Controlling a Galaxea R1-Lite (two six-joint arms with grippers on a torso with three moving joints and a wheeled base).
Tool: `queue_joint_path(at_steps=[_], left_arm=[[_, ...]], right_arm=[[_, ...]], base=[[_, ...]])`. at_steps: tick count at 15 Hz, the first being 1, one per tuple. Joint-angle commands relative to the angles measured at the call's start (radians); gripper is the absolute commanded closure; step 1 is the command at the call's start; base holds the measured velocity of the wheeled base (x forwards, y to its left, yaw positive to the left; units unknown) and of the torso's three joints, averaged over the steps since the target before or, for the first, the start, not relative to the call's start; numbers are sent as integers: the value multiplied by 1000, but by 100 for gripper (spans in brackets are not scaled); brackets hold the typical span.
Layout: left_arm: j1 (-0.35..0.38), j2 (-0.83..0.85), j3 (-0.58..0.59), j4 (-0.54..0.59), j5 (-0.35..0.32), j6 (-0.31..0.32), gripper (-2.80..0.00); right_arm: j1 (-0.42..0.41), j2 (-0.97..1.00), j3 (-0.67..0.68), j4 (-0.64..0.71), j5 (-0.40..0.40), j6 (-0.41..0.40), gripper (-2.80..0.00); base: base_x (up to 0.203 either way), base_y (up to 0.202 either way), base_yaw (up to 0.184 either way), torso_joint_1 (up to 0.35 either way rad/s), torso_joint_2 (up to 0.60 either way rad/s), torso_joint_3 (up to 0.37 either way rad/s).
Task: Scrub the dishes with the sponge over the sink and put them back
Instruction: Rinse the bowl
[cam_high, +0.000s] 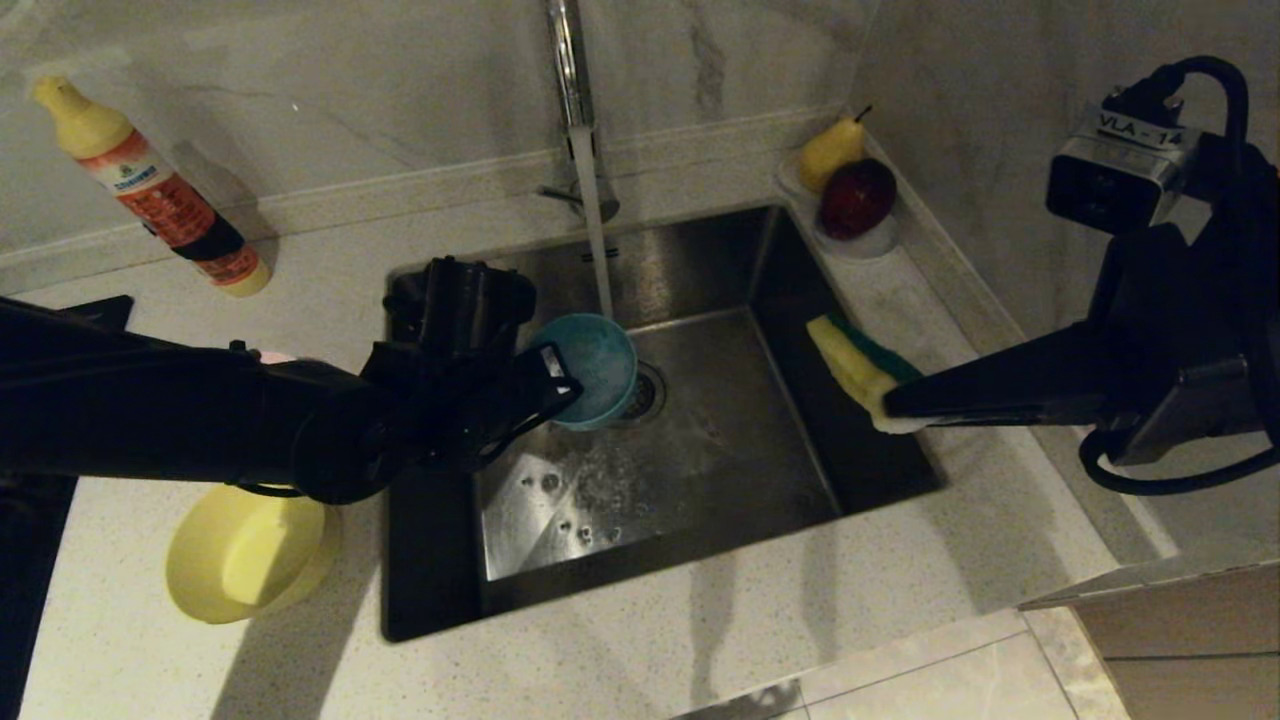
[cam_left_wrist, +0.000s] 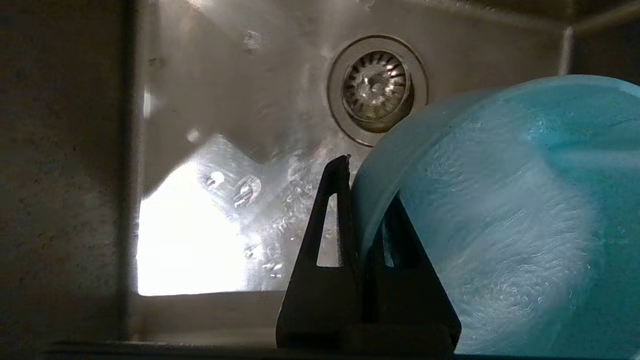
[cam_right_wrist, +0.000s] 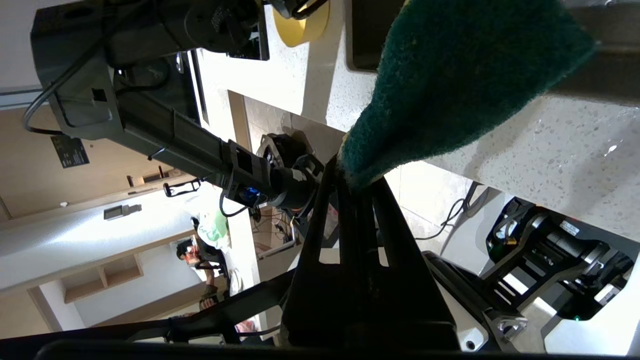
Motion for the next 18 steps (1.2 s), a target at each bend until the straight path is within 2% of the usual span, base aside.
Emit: queue_joint_path(at_steps=[1,3,5,8,14,16,18], left_arm=[[0,-14,7,-3,61,2,0],[0,-41,47,-15,113,58,0],[2,-66,78,-106,151,122,0],[10,-127,177,-377,212,334,0],[12,-169,453,-1082,208,848,0],[23,-156,480,-1211,165,993,0],[25,-170,470,-1246,130,1070,0]], right_arm=[[-1,-1,8,3,3,3,0],[-12,-7,16,3,5,3,0],[-13,-7,24,2,11,3,0],[-13,-13,33,-26,16,5,0],[-13,-10,32,-21,15,9,0],[-13,-8,33,-21,16,11,0],[-13,-7,33,-23,14,9,0]], base=[[0,0,0,0,0,0],[0,0,0,0,0,0],[0,0,0,0,0,0],[0,0,0,0,0,0],[0,0,0,0,0,0],[0,0,0,0,0,0],[0,0,0,0,0,0]])
